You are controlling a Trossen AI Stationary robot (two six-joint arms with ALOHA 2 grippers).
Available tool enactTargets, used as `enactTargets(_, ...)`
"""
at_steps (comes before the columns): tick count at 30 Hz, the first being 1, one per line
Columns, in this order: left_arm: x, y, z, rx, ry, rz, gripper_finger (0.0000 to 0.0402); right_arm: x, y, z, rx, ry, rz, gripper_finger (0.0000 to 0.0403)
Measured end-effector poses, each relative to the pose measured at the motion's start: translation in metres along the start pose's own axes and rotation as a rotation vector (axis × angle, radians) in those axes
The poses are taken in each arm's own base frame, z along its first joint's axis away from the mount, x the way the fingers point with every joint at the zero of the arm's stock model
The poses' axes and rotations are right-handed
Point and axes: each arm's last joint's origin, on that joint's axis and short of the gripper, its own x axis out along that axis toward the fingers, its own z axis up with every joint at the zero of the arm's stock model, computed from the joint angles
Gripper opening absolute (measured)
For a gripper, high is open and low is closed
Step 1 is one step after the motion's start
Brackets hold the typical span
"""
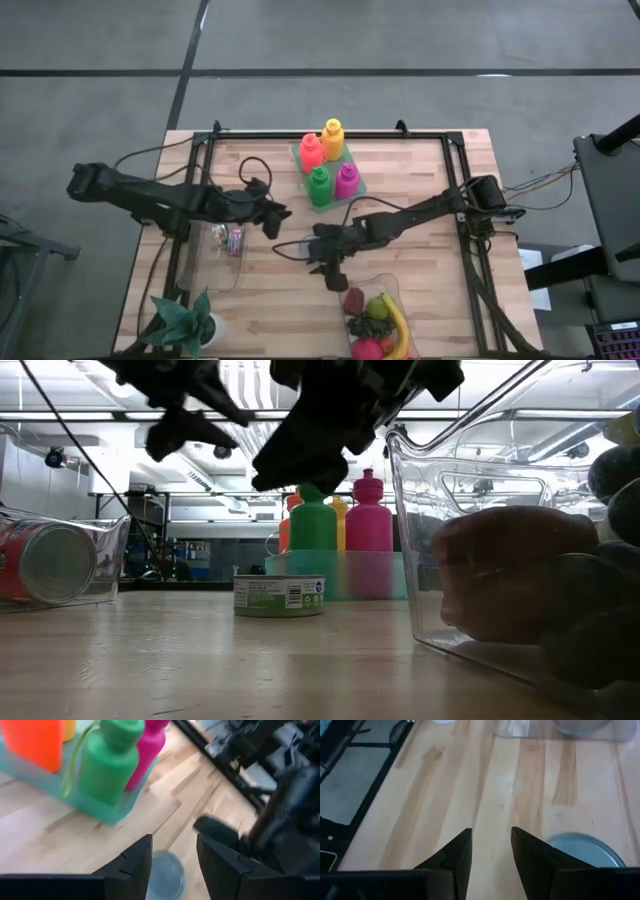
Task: Pick & Place Food Item
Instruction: Put the green and white tuna can into the top transparent bin
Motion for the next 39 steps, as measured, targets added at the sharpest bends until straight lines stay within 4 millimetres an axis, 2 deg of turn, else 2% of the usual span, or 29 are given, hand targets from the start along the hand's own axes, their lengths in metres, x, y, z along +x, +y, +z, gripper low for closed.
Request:
enactTargets(4, -0.014, 0.002, -0.005, 0.023, 0.068, -0.017, 0.0159, -0.003, -0.005, -0.007, 0.07, 0.072, -0.02, 0.0134)
enactTargets(9, -0.015, -0.008, -0.019, 0.121, 0.123, -0.06, 0.0159, -0.011, -0.01, -0.022, 0.114, 0.193, -0.087, 0.0134)
enactTargets(16, 0.004, -0.02, -0.048, 0.376, 0.214, -0.063, 0.0159, -0.031, -0.016, -0.043, 0.186, 0.188, -0.124, 0.0134)
enactTargets(21, 0.025, -0.022, -0.062, 0.521, 0.246, -0.049, 0.0159, -0.051, -0.024, -0.061, 0.312, 0.055, -0.173, 0.0134)
enactTargets(24, 0.037, -0.025, -0.068, 0.634, 0.241, -0.062, 0.0159, -0.056, -0.031, -0.076, 0.41, -0.024, -0.175, 0.0134)
enactTargets(30, 0.055, -0.028, -0.077, 0.835, 0.227, -0.092, 0.0159, -0.052, -0.036, -0.097, 0.441, -0.165, -0.213, 0.0134)
enactTargets(39, 0.073, -0.02, -0.093, 0.908, 0.303, -0.042, 0.0159, -0.024, -0.046, -0.12, 0.316, -0.109, -0.276, 0.0134)
